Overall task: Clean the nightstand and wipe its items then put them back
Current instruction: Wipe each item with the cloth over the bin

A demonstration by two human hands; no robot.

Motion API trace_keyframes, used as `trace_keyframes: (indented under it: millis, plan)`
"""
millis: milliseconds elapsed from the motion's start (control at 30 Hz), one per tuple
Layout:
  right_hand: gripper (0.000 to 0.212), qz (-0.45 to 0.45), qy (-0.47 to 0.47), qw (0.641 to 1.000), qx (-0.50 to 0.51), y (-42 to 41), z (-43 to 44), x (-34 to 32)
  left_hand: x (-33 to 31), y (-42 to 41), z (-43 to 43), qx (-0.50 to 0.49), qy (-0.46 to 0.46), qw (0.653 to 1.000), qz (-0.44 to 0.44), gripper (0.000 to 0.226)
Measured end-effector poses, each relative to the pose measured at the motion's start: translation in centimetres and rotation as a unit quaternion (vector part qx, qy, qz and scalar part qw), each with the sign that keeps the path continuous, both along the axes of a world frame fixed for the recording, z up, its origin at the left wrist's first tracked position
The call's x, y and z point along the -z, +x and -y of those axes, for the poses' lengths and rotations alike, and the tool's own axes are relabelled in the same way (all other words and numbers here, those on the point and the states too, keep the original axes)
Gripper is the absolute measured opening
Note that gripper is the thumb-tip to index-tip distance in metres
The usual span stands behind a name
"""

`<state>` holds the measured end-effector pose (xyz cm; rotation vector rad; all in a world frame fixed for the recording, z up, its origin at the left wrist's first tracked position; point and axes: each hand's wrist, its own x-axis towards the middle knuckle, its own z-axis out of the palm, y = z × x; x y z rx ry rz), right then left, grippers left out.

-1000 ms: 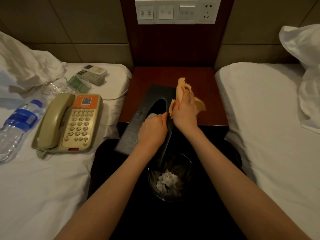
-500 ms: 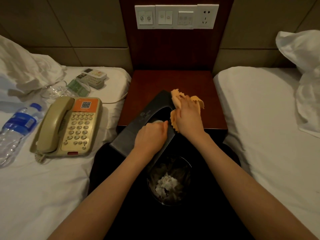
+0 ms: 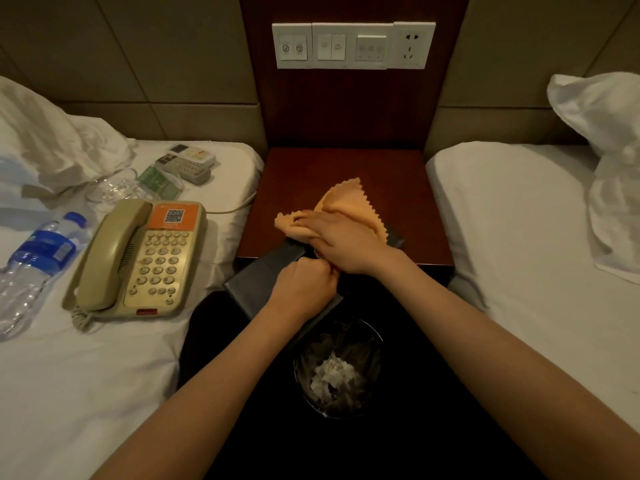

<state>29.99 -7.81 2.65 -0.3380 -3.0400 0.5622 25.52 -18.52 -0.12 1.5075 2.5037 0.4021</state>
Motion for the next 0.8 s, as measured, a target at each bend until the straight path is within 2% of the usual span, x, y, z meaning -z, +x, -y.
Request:
trace_keyframes:
  millis: [100, 167, 267, 400, 467, 533, 600, 667, 700, 767, 800]
  plan:
    - [0.050, -0.027, 0.028, 0.996, 0.081, 0.1, -1.6, -0.2, -0.2, 0.1, 0.1, 0.012, 0.011, 1.000, -0.022, 0.045]
    - [0.047, -0.031, -0.041, 0.984, 0.172, 0.2, -3.2, -0.3, -0.4, 0.1, 0.2, 0.021, 0.013, 0.999, -0.036, 0.046]
    - [0.046, -0.028, -0.203, 0.943, 0.262, 0.3, -5.1, -0.5, -0.4, -0.1, 0.4, 0.038, 0.006, 0.998, -0.042, 0.049]
    - [0.045, -0.029, -0.417, 0.865, 0.277, 1.3, -7.3, -1.7, -0.6, -0.6, 1.3, 0.068, 0.022, 0.997, -0.032, 0.049]
    - [0.035, -0.042, -0.479, 0.830, 0.285, 1.6, -8.3, -1.8, -0.9, -0.9, 1.6, 0.076, 0.037, 0.996, -0.035, 0.050]
    - [0.021, -0.045, -0.511, 0.783, 0.351, 2.0, -8.2, -1.3, -1.1, -1.4, 1.7, 0.080, 0.032, 0.995, -0.048, 0.054]
    - [0.033, -0.059, -0.552, 0.718, 0.419, 2.7, -8.3, 0.7, -1.1, -1.8, 1.6, 0.080, 0.020, 0.995, -0.060, 0.056]
    - [0.034, -0.083, -0.587, 0.687, 0.421, 4.0, -6.8, 1.2, -1.0, -2.2, 1.5, 0.074, 0.013, 0.995, -0.068, 0.058]
    - [0.036, -0.073, -0.567, 0.688, 0.446, 3.9, -6.0, 1.4, -0.8, -2.3, 1.5, 0.070, 0.011, 0.995, -0.070, 0.058]
    - [0.053, -0.075, -0.549, 0.668, 0.498, 4.5, -6.0, 3.3, -0.5, -2.6, 1.6, 0.057, 0.012, 0.997, -0.060, 0.059]
    - [0.062, -0.032, -0.507, 0.570, 0.646, 2.7, -7.4, 4.3, -0.3, -2.8, 1.7, 0.046, 0.016, 0.997, -0.052, 0.060]
